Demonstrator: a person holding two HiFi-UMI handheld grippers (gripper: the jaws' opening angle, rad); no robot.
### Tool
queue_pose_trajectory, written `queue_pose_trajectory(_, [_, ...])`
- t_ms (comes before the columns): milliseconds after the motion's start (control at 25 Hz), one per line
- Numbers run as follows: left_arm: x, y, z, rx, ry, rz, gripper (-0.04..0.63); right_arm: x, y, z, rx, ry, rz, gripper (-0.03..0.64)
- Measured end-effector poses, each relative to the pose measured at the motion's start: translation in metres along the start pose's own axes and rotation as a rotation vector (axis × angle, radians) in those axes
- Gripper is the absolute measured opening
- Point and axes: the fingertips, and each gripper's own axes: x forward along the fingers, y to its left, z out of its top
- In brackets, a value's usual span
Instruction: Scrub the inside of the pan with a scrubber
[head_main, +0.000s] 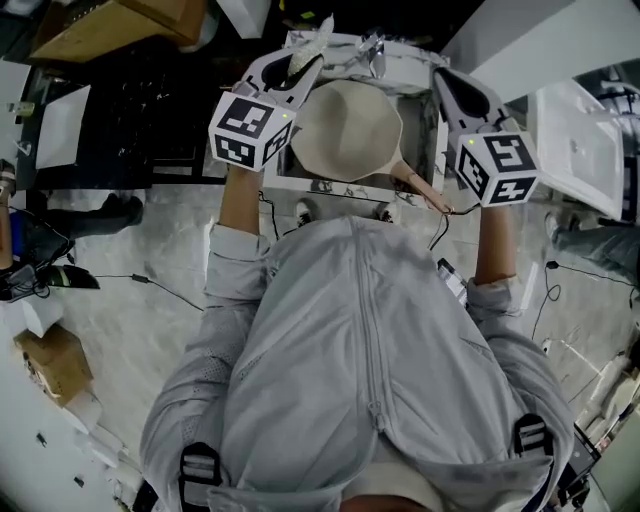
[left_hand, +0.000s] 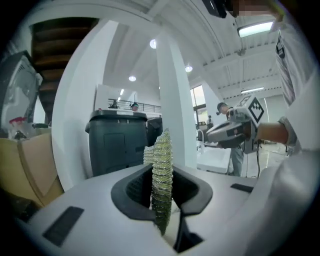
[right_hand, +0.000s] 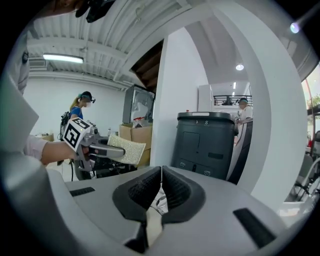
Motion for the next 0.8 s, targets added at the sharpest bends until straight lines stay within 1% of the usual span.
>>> queue_pose_trajectory(80, [-0.007, 0.005, 0.023, 0.001, -0.047, 0.027, 0.071, -0.001, 0.000, 0.008, -0.005, -0.016, -0.008, 0.035])
queue_pose_trajectory(240, [-0.018, 0.007, 0.056, 0.041, -0.103, 0.082, 0.071, -0.008, -0.001, 0.027, -0.019, -0.060, -0.031, 0.035])
queue_pose_trajectory(320, [-0.022, 0.004, 0.068, 0.052, -0.122, 0.078, 0.071, -0.012, -0.003, 0.037, -0.028, -0.093, -0.052, 0.035])
queue_pose_trajectory(400, [-0.023, -0.001, 0.076, 0.043, -0.140, 0.051, 0.071, -0.016, -0.005, 0.047, -0.033, -0.127, -0.075, 0.035])
queue_pose_trajectory(440, [-0.023, -0.003, 0.078, 0.046, -0.146, 0.048, 0.071, -0.018, -0.006, 0.050, -0.033, -0.139, -0.080, 0.035])
queue_pose_trajectory(560, [-0.022, -0.005, 0.079, 0.101, -0.138, 0.075, 0.071, -0.019, -0.006, 0.054, -0.043, -0.156, -0.079, 0.034])
queue_pose_trajectory(720, [-0.021, -0.009, 0.081, 0.156, -0.130, 0.083, 0.071, -0.018, -0.002, 0.053, -0.064, -0.143, -0.063, 0.034])
queue_pose_trajectory(800, [-0.020, -0.011, 0.083, 0.169, -0.133, 0.080, 0.071, -0.017, 0.000, 0.051, -0.072, -0.134, -0.057, 0.034])
